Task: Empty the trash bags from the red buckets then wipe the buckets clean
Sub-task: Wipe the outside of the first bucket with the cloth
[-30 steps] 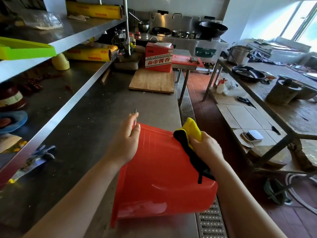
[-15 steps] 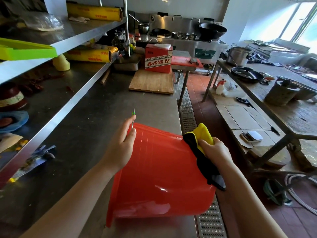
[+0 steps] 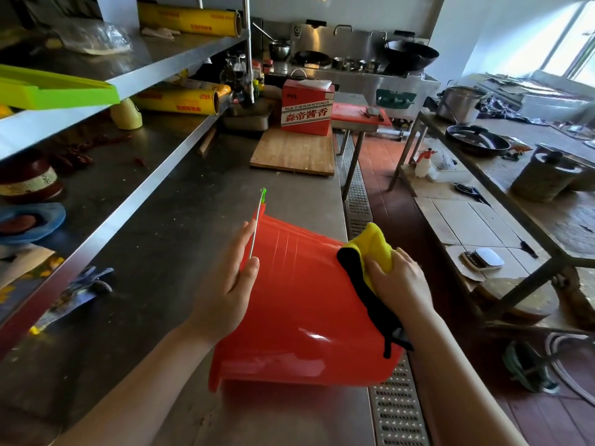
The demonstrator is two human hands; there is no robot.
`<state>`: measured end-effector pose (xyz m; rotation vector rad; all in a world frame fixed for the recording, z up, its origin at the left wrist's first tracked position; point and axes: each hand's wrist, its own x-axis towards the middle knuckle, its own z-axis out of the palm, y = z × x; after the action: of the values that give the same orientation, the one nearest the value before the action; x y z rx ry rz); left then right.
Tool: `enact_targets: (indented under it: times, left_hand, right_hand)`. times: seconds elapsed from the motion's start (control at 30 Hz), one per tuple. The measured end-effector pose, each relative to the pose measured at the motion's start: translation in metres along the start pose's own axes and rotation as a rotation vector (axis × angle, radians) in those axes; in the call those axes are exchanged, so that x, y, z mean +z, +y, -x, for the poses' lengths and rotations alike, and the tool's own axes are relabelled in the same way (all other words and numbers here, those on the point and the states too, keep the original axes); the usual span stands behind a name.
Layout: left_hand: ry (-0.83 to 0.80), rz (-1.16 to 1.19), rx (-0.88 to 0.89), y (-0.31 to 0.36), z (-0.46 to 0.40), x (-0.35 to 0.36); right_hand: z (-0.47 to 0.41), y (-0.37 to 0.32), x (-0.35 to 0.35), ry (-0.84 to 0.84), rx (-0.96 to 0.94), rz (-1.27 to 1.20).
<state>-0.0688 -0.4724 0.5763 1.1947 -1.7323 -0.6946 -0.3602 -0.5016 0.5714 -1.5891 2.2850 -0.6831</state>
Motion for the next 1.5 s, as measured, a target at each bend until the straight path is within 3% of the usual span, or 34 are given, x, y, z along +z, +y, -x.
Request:
enact_targets:
  times: [0.4, 0.6, 0.83, 1.03, 1.5]
  left_hand:
    - [0.034, -0.022, -0.005, -0.010, 0.002, 0.000]
    - [0.044, -0.018, -0.032, -0.019, 0.005, -0.001]
    - [0.060, -0.011, 0.067, -0.009, 0.007, 0.002]
    - [0.090, -0.034, 0.112, -0.006, 0.011, 0.004]
    - [0.041, -0.035, 0.123, 0.004, 0.020, 0.003]
  right_hand:
    - [0.011, -0.088, 0.038, 0.065, -0.276, -0.015]
    - [0.034, -0.141, 0.056, 0.017, -0.423, -0.026]
    - [0.036, -0.132, 0.056, 0.022, -0.471, -0.055]
    - [0.023, -0.100, 0.042, -0.003, -0.406, -0.069]
    - [-0.010, 0.007, -0.005, -0.058, 0.040, -0.077]
